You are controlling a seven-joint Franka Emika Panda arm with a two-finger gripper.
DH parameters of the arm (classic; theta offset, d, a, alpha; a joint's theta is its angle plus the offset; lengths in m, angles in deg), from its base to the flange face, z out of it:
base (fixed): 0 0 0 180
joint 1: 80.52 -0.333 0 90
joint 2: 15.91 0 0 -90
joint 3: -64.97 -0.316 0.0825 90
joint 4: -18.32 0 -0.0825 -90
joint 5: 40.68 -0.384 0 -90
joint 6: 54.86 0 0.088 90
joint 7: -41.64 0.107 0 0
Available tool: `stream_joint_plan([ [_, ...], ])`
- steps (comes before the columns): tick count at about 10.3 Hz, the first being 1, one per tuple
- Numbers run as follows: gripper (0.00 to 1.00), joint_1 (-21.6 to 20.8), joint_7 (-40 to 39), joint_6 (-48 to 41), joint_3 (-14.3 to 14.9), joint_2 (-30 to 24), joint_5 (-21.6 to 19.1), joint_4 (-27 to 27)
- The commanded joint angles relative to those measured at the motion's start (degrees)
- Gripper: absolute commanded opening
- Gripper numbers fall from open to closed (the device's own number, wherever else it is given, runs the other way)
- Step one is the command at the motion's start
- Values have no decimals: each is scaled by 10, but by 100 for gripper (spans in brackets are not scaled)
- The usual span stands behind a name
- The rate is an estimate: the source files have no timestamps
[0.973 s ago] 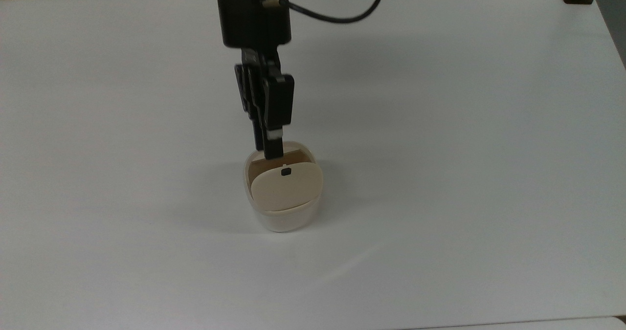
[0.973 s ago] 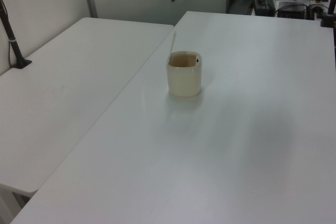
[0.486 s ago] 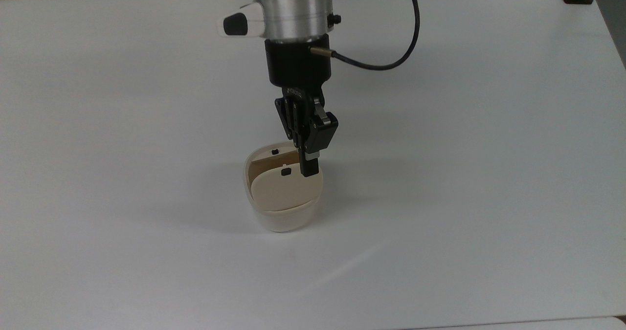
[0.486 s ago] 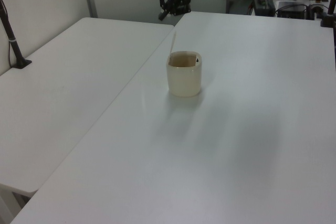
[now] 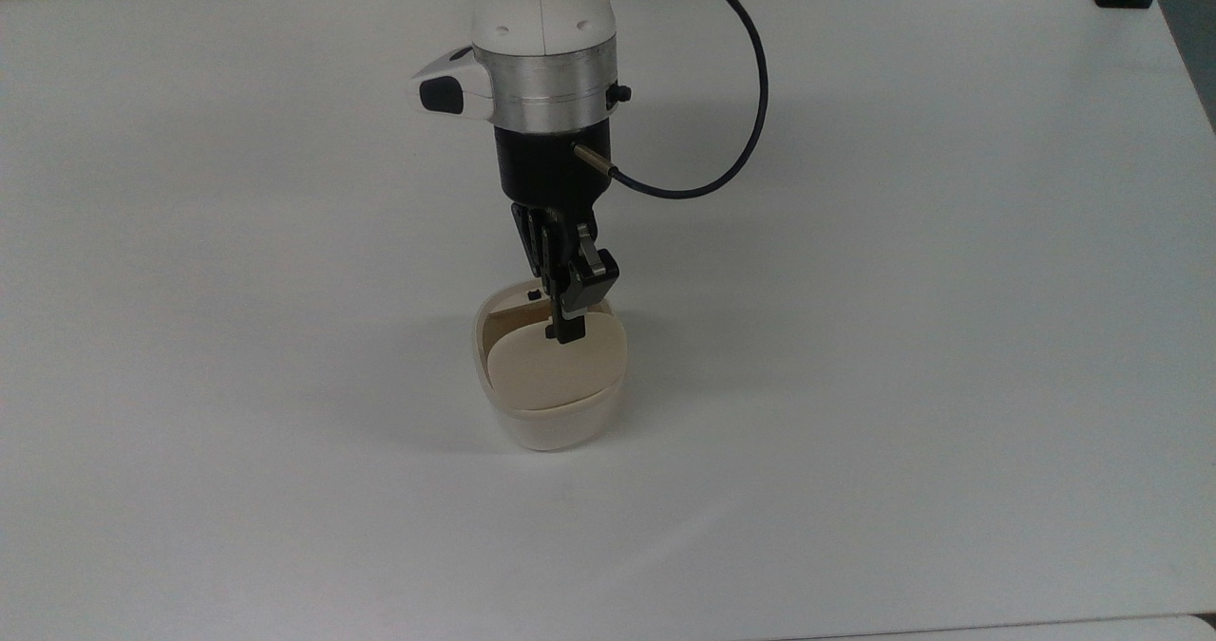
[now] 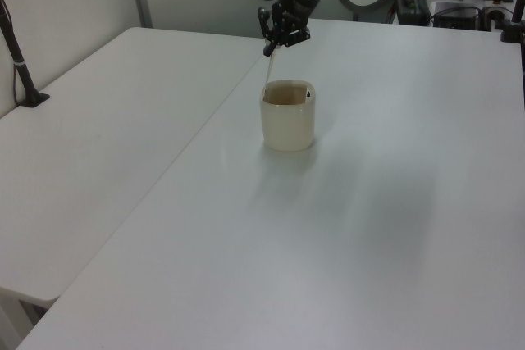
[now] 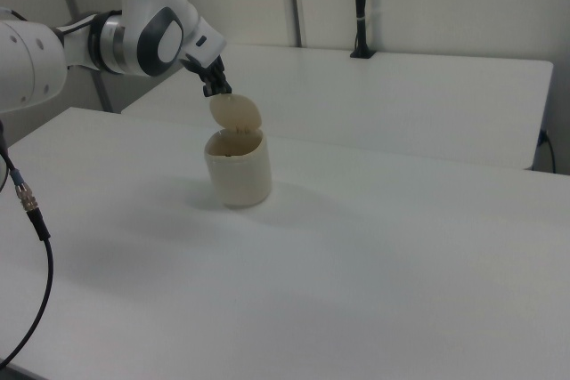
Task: Close the trash bin
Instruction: 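Push the open lid over with the gripper until it folds shut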
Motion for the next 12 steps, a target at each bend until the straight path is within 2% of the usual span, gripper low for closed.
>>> stream_joint_plan([
  [1,0,1,4,-67,12,-30,13,18],
  [6,0,5,-40,-143,17,-40,26,20],
  [12,0,2,-40,-140,16,-21,42,32],
])
